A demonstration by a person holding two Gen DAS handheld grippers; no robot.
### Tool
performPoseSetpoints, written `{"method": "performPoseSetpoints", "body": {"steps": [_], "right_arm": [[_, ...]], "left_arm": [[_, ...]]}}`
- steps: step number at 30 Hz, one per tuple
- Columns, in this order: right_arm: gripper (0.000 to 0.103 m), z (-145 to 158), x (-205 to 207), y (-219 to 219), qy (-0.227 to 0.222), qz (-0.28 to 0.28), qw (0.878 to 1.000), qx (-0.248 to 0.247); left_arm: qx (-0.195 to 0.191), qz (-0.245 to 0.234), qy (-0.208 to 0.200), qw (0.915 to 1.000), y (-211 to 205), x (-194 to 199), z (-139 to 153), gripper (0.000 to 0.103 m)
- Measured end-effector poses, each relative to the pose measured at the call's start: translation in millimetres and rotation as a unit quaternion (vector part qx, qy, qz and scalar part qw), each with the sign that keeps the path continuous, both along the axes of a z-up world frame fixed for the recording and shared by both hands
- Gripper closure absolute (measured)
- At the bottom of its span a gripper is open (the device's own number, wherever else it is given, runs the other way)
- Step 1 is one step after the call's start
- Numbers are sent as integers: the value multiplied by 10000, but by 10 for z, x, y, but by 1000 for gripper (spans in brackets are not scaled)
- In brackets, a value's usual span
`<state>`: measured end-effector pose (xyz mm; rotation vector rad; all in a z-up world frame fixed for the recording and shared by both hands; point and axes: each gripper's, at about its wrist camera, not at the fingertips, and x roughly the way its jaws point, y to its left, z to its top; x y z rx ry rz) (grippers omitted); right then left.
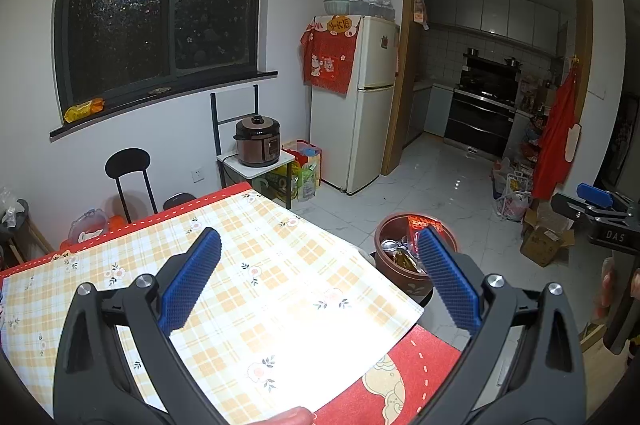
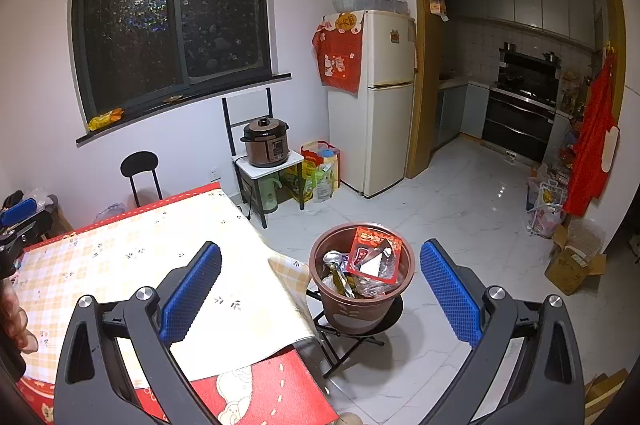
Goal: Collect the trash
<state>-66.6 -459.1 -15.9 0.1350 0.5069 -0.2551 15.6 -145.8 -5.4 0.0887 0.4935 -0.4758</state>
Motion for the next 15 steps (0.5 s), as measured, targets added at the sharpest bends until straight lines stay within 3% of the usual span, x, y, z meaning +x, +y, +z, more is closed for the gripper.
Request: {"method": "performPoseSetpoints", "body": {"steps": [15], "right_arm": [[5,14,-4,6,-36,-11,10000,-27]], "left_arm": [[44,45,-32,10000,-39,7,40,6]]}}
